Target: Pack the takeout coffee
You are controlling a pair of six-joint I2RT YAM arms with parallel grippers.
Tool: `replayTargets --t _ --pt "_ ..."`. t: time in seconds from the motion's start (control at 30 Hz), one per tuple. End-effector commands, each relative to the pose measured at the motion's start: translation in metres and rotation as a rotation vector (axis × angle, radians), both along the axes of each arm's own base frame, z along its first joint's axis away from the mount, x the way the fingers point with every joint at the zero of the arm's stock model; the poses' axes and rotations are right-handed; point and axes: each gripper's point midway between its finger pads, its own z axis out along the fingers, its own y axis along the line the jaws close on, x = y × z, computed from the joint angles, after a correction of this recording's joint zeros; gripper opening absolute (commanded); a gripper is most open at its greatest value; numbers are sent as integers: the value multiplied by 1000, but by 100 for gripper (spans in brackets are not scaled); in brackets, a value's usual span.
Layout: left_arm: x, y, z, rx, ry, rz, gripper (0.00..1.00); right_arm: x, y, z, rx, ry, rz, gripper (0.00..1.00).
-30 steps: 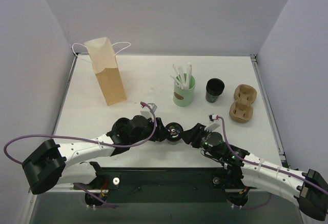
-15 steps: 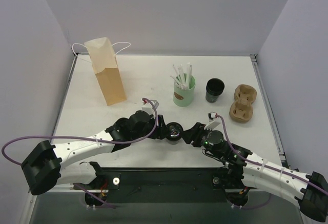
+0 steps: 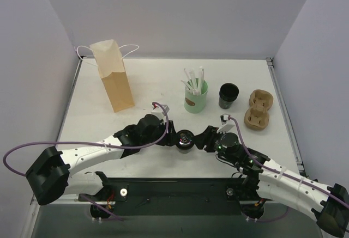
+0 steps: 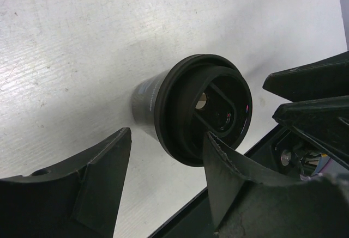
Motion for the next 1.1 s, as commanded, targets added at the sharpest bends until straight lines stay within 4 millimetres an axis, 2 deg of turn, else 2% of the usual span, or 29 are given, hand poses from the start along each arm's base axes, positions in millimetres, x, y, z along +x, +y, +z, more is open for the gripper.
replayTargets --t 0.0,0.23,0.67,1.07 --pt "5 -13 21 -95 -28 -41 67 2 8 15 1 -22 45 47" --pt "0 -15 25 -187 5 -62 73 1 8 13 -4 -21 55 47" --pt "5 -17 13 -232 43 -81 74 1 6 18 13 -39 64 47" --pt "7 -27 6 -255 70 -108 73 1 4 13 5 -28 65 47"
